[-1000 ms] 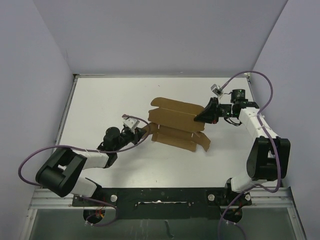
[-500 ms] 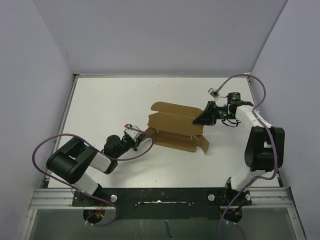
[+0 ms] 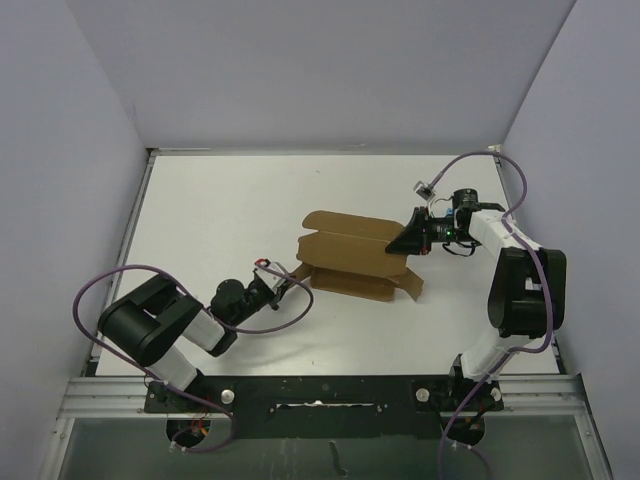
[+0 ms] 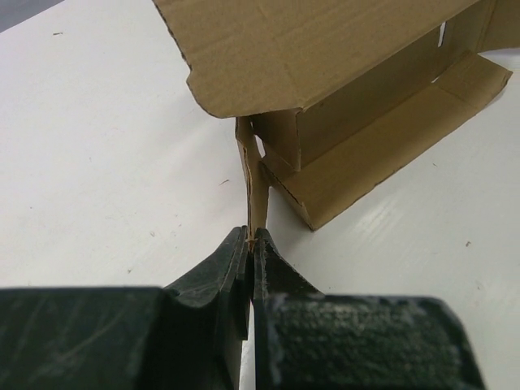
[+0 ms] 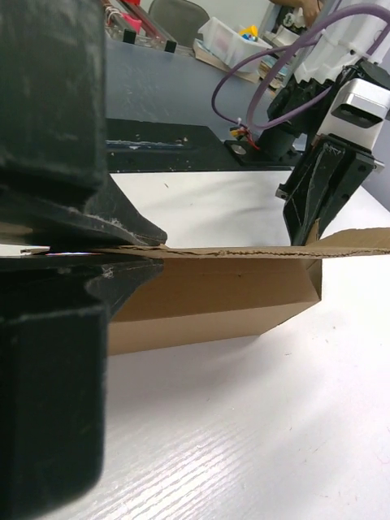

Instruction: Fold the paper box

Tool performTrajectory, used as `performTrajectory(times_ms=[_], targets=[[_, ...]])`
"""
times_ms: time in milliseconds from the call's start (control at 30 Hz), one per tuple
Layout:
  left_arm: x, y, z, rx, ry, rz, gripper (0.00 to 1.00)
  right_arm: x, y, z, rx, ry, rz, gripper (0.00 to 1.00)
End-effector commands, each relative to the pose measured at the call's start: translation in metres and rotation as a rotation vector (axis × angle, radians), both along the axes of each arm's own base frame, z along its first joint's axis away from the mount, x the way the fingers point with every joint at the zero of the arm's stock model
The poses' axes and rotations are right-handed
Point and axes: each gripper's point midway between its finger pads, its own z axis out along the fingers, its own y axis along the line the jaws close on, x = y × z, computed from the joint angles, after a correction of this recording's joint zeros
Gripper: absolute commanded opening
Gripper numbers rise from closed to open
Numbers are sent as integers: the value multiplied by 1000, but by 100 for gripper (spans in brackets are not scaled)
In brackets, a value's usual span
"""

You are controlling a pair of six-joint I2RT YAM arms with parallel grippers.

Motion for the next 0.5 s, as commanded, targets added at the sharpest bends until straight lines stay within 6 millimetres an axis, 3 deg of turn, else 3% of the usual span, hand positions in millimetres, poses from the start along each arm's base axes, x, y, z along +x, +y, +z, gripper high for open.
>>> performTrajectory(times_ms=[0,267,467], targets=[[-4,-8,5,-7,-33,-19,0,1,-2,1,-44,-49,3,0],[-16,-22,0,-35,57,-65,0,1,-3,0,-55,-63,4,0],[-21,-25,5,-81,118,-74,16,2,-6,4,-53,-77,-4,0]])
